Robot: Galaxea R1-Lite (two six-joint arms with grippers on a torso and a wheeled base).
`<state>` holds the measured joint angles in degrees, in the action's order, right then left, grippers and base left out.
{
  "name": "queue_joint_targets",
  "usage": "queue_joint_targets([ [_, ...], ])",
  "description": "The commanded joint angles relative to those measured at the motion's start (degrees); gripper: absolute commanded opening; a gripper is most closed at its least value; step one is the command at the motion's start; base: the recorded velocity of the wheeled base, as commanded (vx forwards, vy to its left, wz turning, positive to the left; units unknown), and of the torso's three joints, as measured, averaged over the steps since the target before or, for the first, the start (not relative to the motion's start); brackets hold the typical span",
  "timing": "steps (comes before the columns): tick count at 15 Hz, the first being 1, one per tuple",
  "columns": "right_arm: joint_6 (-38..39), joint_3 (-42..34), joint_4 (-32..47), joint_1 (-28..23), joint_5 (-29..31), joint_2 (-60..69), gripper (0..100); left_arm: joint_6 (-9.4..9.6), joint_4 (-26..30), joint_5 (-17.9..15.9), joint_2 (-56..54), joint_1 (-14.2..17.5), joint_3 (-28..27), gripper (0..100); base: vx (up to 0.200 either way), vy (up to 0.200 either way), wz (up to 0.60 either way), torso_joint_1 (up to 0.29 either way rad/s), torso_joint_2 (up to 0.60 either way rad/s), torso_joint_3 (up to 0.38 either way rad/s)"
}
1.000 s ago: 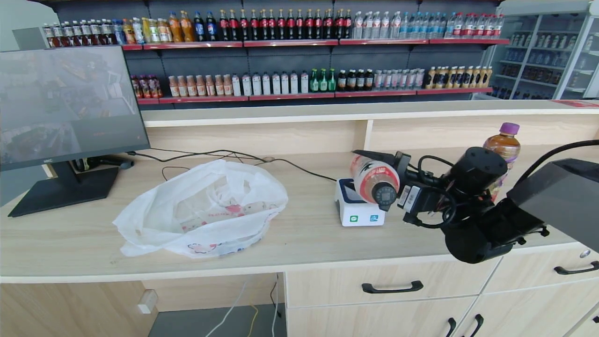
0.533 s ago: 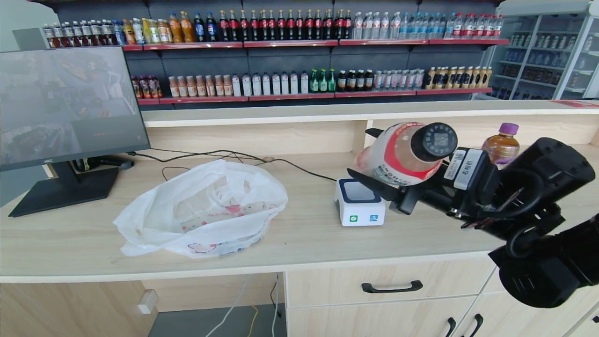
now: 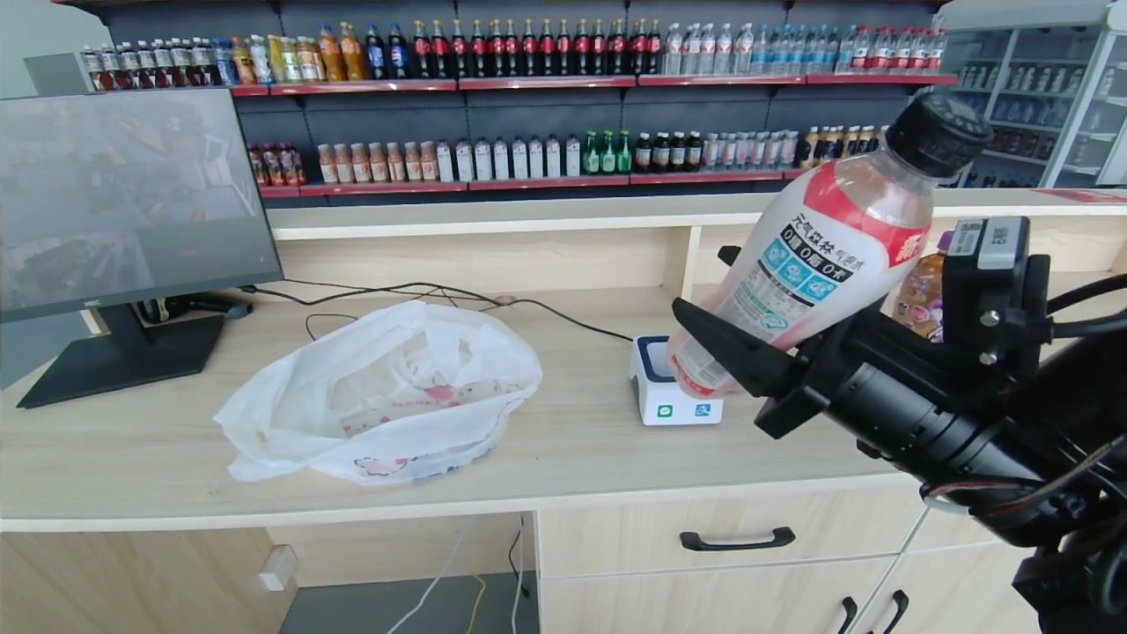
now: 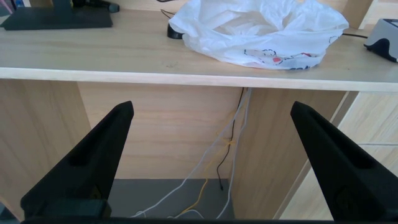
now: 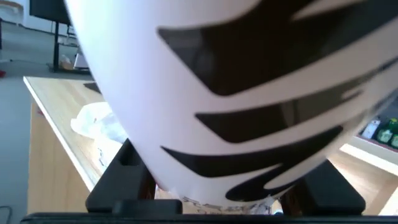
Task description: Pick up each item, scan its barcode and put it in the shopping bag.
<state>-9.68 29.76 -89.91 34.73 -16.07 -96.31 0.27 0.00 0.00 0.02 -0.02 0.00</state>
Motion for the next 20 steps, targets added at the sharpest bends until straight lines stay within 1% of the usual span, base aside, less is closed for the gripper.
queue_joint_targets([
  [1, 2.91, -1.02, -0.09, -0.45, 1.04, 0.59, 0, 0.0, 0.0, 0.0, -0.02, 0.02, 0.0, 100, 0.0, 0.0, 0.0, 0.0, 0.0, 0.0],
  [2, 4.23, -1.9, -0.09, -1.16, 1.21, 0.07, 0, 0.0, 0.0, 0.0, -0.02, 0.02, 0.0, 100, 0.0, 0.0, 0.0, 0.0, 0.0, 0.0],
  [3, 6.08, -3.04, -0.09, -3.18, 2.09, -0.99, 0, 0.0, 0.0, 0.0, -0.02, 0.02, 0.0, 100, 0.0, 0.0, 0.0, 0.0, 0.0, 0.0],
  [5, 8.62, -3.83, -0.09, -5.2, 4.64, -2.83, 0, 0.0, 0.0, 0.0, -0.02, 0.02, 0.0, 100, 0.0, 0.0, 0.0, 0.0, 0.0, 0.0],
  [7, 10.29, -3.04, -0.09, -5.38, 7.63, -3.19, 0, 0.0, 0.0, 0.0, -0.02, 0.02, 0.0, 100, 0.0, 0.0, 0.0, 0.0, 0.0, 0.0],
  [8, 10.29, -2.86, -0.09, -3.97, 12.29, -3.01, 0, -0.09, 0.0, 0.0, -0.02, 0.02, 0.0, 100, 0.0, 0.0, 0.0, 0.0, 0.0, 0.0],
  [9, 10.82, -3.3, -0.09, -2.3, 15.72, -2.92, 0, -0.09, 0.0, 0.0, -0.02, 0.02, 0.0, 100, 0.0, 0.0, 0.0, 0.0, 0.0, 0.0],
  [10, 11.53, -3.92, -0.09, -2.04, 17.56, -2.92, 0, -0.09, 0.0, 0.0, -0.02, 0.02, 0.0, 100, 0.0, 0.0, 0.0, 0.0, 0.0, 0.0],
  [12, 11.7, -6.73, -0.09, -2.83, 18.35, -2.75, 0, -0.09, 0.0, 0.0, -0.02, 0.02, 0.0, 100, 0.0, 0.0, 0.0, 0.0, 0.0, 0.0],
  [16, 11.61, -6.38, -0.09, -3.18, 18.35, -2.83, 0, -0.09, 0.0, 0.0, -0.02, 0.02, 0.0, 100, 0.0, 0.0, 0.0, 0.0, 0.0, 0.0],
  [20, 11.7, -6.03, -0.09, -3.18, 18.35, -2.83, 0, -0.09, 0.0, 0.0, -0.02, 0.02, 0.0, 100, 0.0, 0.2, 0.0, -0.001, 0.0, 0.001],
])
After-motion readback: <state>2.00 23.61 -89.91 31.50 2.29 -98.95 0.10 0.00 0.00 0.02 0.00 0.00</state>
